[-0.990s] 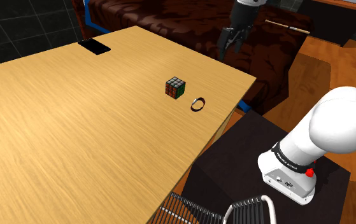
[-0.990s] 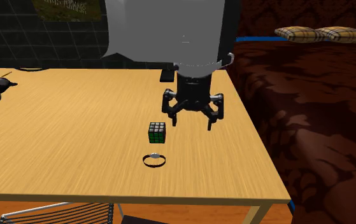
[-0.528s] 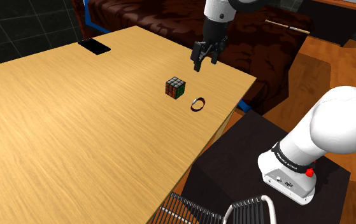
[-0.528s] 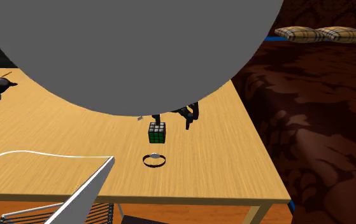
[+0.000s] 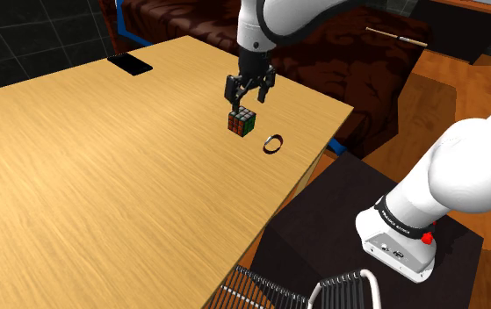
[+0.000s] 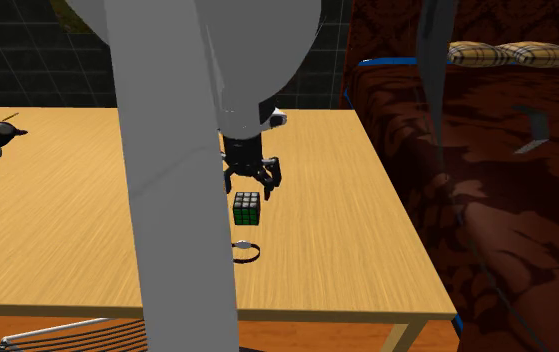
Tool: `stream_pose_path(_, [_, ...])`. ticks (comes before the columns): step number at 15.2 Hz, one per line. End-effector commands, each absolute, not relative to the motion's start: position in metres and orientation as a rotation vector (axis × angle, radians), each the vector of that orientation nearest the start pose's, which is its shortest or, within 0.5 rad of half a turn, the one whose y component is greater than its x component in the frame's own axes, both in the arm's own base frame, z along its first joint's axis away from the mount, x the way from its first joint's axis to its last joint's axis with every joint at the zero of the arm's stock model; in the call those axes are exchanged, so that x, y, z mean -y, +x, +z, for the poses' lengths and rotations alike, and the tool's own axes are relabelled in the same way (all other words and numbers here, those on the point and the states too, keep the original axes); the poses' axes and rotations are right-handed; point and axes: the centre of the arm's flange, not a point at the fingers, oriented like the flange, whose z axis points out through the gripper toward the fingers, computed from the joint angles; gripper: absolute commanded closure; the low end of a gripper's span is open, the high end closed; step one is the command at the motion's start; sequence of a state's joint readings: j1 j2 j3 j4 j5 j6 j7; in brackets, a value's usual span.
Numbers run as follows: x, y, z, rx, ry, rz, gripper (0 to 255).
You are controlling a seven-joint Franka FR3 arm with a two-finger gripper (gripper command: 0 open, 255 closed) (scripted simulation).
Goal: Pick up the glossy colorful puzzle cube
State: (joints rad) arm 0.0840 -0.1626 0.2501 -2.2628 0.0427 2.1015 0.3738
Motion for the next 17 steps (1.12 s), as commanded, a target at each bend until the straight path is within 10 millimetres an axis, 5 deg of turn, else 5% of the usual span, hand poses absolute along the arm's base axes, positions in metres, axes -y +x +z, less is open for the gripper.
stream_pose_path(1, [-0.172, 0.469, 0.416, -0.106, -3.143, 0.005, 0])
stream_pose_path(9, [-0.172, 0.469, 0.381, -0.106, -3.143, 0.005, 0])
stream_pose_path(10, [-0.172, 0.469, 0.381, -0.106, -3.143, 0.005, 255])
stream_pose_path(17, [-0.173, 0.469, 0.382, -0.106, -3.143, 0.005, 255])
